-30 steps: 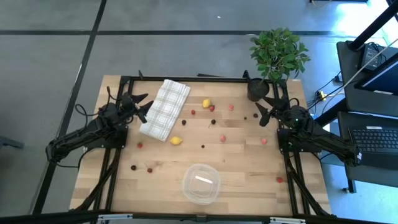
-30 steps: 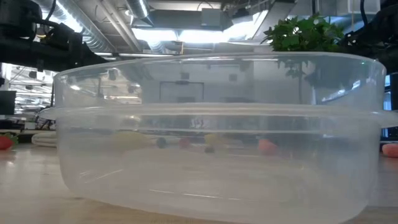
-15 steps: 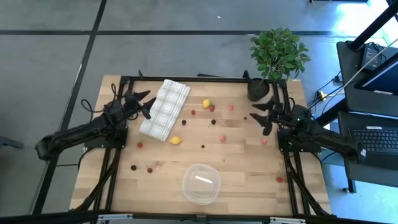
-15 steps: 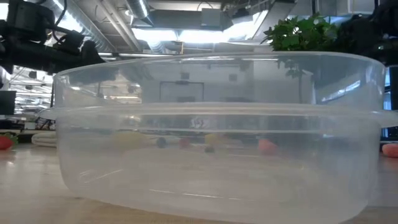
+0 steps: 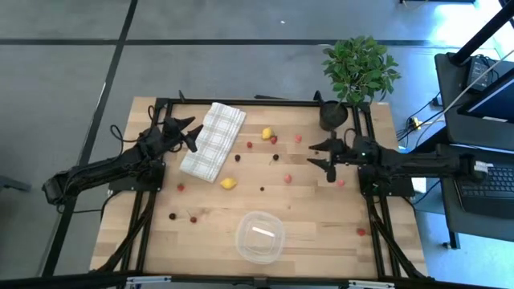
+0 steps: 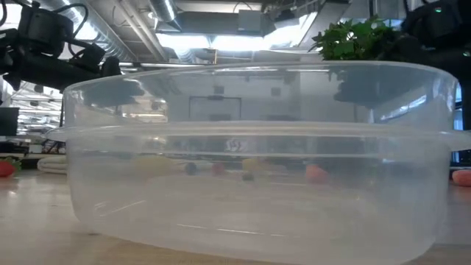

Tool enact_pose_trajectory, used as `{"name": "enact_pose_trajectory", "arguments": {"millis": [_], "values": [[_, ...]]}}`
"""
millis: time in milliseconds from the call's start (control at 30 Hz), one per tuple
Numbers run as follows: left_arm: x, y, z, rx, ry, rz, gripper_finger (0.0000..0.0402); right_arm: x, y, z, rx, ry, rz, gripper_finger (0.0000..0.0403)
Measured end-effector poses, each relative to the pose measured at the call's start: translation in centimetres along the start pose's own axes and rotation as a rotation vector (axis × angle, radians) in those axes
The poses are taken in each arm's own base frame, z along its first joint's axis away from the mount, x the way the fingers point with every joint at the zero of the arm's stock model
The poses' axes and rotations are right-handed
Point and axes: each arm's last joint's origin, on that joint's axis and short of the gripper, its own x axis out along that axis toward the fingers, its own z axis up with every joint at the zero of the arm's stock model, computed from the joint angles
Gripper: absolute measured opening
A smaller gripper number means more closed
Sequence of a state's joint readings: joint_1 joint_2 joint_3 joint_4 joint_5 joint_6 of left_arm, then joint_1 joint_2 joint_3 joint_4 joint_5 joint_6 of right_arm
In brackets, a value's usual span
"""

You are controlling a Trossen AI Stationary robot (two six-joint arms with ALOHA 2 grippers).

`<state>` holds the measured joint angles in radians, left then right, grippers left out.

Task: Pick and placing Produce into tupperware
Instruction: Put the left peach into the transparent bin

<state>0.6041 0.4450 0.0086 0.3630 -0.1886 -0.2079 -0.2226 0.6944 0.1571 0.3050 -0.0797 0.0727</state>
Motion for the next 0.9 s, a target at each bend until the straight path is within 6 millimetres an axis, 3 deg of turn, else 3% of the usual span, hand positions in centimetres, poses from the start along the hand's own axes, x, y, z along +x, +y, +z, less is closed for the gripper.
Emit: {"name": "enact_pose_trajectory", "arguments": {"millis": [333, 900], "values": [[0.0, 0.0, 0.0, -0.018, 0.002, 0.001, 0.025, 4.7, 1.8, 1.5, -0.099, 0.17, 0.091, 0.0241], [0.0, 0.1, -0.4, 0.014, 0.041, 0.008, 0.025, 8.4, 2.0, -3.3, -0.01, 0.438, 0.008, 0.0241]]}}
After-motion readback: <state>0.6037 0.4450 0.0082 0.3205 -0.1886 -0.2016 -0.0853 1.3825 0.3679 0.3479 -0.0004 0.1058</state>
